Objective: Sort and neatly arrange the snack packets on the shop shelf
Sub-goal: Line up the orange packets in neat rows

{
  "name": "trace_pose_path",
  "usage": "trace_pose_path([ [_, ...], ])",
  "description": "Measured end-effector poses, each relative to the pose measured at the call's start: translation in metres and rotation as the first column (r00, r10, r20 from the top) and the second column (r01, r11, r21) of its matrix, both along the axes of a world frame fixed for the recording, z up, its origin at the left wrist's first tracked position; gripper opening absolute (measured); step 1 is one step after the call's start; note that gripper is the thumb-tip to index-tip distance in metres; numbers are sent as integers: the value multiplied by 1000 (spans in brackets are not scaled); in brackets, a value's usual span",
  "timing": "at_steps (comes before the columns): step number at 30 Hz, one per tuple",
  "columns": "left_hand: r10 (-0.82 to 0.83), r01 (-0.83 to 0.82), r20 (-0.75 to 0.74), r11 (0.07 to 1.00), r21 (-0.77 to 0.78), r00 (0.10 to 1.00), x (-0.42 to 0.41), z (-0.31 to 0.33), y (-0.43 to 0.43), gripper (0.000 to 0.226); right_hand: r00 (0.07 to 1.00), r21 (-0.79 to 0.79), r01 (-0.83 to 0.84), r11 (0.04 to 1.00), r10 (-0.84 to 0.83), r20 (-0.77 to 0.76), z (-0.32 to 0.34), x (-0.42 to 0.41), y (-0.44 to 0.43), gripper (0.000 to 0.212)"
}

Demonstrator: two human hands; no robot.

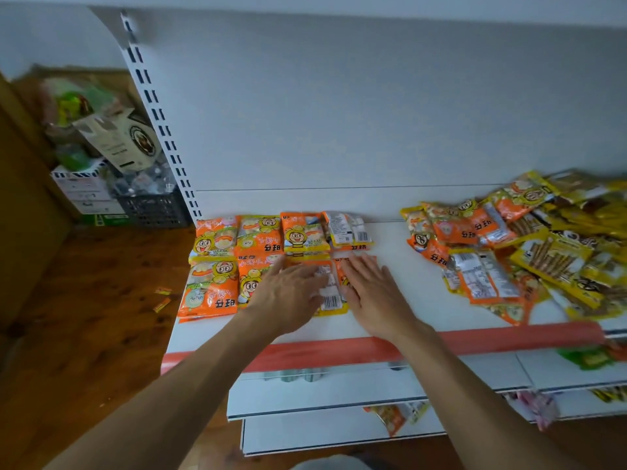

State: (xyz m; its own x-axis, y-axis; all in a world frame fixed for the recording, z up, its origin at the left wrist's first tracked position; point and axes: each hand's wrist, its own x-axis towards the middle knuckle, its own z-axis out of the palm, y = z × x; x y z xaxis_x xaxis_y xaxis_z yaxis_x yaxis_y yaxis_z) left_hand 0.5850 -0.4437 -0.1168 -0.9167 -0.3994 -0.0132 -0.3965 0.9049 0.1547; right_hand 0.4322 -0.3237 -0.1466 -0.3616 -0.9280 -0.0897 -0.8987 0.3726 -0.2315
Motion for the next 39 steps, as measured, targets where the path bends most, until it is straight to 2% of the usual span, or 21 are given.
trace_pose_path([
  [3, 10, -10, 42, 1000, 12, 999, -1, 2, -2, 49, 1000, -7, 13, 1000, -13, 11, -2, 2, -3, 60],
  [7, -17, 14, 101, 999, 34, 995, -5, 11, -4, 47, 999, 60, 22, 998, -24, 44, 0, 4, -7, 59],
  [10, 0, -6, 97, 998, 56, 995, -9, 21, -4, 48, 992, -14, -1, 1000, 2, 123, 18, -1, -9, 53],
  [13, 54, -55, 38, 998, 43, 998, -19, 32, 0, 43, 998, -227, 55, 972, -53, 14, 41, -9, -7, 31],
  [14, 73, -73, 20, 997, 23, 997, -25, 38, 2, 40, 993, -230, 99, 968, -110, -38, 49, -14, -5, 27],
  [18, 89, -89, 43, 996, -18, 995, -61, 60, 24, 37, 968, -46, 213, 976, -217, -124, 75, -46, 8, 30],
  [20, 86, -84, 42, 995, -49, 995, -82, 66, 37, 36, 954, -44, 255, 966, -258, -150, 85, -63, 21, 28],
  [22, 76, -76, 7, 996, -51, 997, -105, 66, 46, 38, 937, -114, 289, 951, -305, -170, 92, -82, 38, 22],
  [23, 61, -61, -12, 997, -45, 998, -118, 64, 50, 40, 932, -153, 299, 942, -323, -168, 92, -92, 49, 23],
  [25, 5, -6, -49, 1000, -25, 999, -142, 56, 63, 47, 933, -148, 303, 941, -325, -154, 88, -109, 72, 39],
  [27, -64, 65, -82, 998, 11, 995, -164, 45, 78, 59, 939, -30, 311, 950, -312, -148, 79, -123, 94, 51],
  [30, -79, 85, -101, 995, 52, 992, -191, 28, 91, 76, 952, 100, 305, 947, -305, -17, 59, -131, 115, 80],
  [32, -70, 75, -66, 994, 76, 995, -203, 16, 93, 78, 958, 49, 286, 957, -287, 9, 48, -132, 123, 87],
  [34, -79, 80, -17, 996, 49, 997, -207, 7, 93, 75, 964, -26, 266, 964, -266, -23, 40, -135, 129, 81],
  [37, -38, 35, -123, 999, -28, 992, -209, -2, 92, 66, 966, -106, 257, 961, -258, 5, 36, -142, 134, 68],
  [39, -12, 0, -208, 998, -57, 978, -210, -4, 93, 58, 957, -217, 291, 932, -283, 68, 39, -145, 137, 58],
])
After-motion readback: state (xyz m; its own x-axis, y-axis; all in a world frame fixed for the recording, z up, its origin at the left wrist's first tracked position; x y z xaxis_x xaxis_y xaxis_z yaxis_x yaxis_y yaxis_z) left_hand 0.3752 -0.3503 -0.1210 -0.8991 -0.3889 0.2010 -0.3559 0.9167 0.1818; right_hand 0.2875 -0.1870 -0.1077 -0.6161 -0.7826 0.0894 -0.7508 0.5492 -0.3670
